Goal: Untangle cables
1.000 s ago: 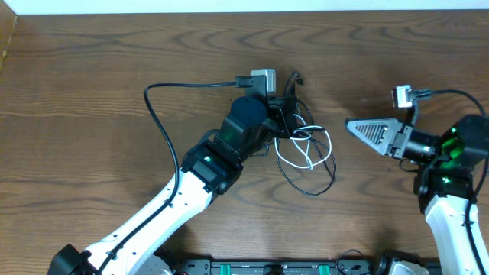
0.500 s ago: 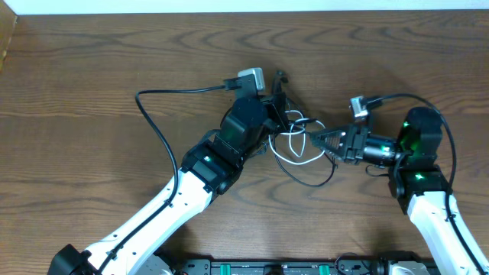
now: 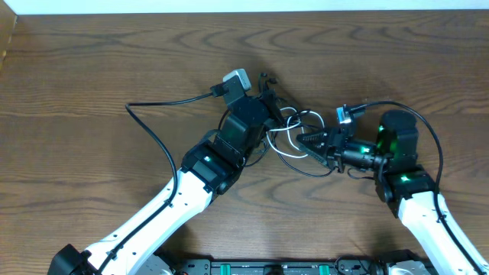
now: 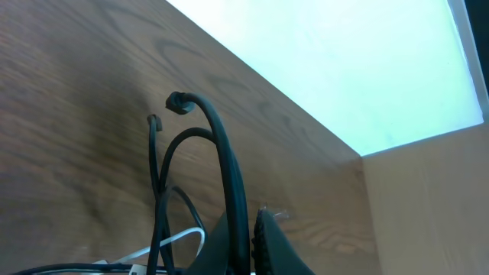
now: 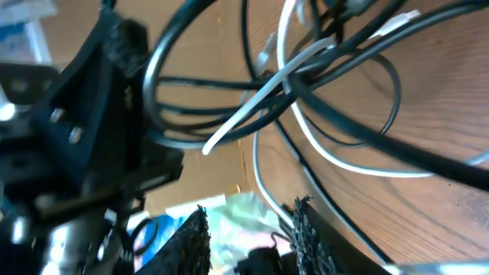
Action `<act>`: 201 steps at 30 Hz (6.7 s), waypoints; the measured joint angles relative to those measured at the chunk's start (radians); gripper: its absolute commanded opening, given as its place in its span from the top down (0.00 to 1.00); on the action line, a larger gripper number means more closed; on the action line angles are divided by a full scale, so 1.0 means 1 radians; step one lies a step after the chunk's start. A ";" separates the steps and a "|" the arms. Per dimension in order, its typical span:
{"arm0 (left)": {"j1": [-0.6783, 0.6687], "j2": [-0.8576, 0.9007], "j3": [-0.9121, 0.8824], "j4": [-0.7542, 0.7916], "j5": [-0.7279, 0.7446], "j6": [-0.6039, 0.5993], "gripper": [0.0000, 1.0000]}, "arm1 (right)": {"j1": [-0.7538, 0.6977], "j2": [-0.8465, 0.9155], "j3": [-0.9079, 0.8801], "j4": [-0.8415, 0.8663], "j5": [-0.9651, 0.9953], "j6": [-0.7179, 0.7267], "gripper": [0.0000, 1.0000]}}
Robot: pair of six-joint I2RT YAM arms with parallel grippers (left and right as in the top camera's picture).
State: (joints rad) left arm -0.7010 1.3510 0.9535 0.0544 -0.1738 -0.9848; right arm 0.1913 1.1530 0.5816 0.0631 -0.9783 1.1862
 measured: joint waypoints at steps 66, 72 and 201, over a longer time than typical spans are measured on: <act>0.000 0.000 0.000 -0.163 -0.123 0.006 0.92 | -0.334 0.008 -0.006 0.985 -0.347 0.147 0.68; 0.000 0.000 0.000 -0.050 -0.024 0.041 0.92 | -0.351 0.009 -0.001 0.750 -0.381 -0.053 0.24; 0.000 0.000 0.001 -0.200 0.014 0.115 0.92 | -0.275 -0.034 0.003 0.876 -0.532 -0.249 0.51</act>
State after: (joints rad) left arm -0.7010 1.3506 0.9543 -0.1455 -0.1596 -0.8696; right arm -0.0834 1.1194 0.5842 0.9394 -1.5101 0.9367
